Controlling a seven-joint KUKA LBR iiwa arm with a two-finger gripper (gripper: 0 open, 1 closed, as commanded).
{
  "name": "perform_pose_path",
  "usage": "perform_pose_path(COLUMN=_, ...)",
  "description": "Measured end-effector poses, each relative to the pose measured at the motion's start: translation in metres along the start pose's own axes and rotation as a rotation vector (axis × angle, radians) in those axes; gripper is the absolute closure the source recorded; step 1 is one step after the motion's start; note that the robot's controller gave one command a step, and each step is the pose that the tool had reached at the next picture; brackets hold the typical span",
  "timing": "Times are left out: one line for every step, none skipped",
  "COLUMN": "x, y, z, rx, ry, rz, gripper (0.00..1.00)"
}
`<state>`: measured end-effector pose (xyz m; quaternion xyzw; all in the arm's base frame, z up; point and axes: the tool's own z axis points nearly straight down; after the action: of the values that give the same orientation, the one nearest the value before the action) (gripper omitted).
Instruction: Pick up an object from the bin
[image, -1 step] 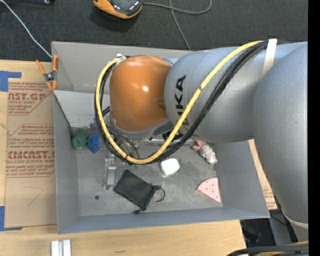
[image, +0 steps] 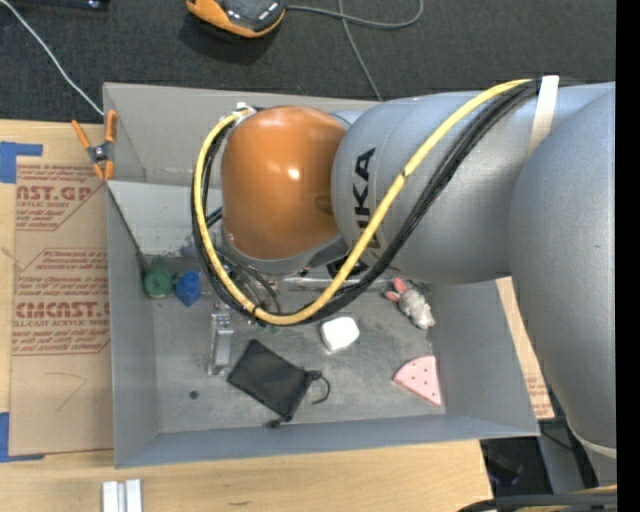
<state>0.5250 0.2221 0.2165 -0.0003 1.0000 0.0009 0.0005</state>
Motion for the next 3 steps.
perform_pose_path(x=0.015, y=-0.03, z=0.092, rx=0.0, ry=0.002, rz=-0.057, gripper=0.0)
perform_pose_path(x=0.037, y=-0.062, z=0.094, rx=0.0, ry=0.002, rz=-0.228, gripper=0.0)
perform_pose_path(x=0.024, y=-0.1, z=0.15, rx=0.0, ry=0.006, rz=-0.096, gripper=0.0)
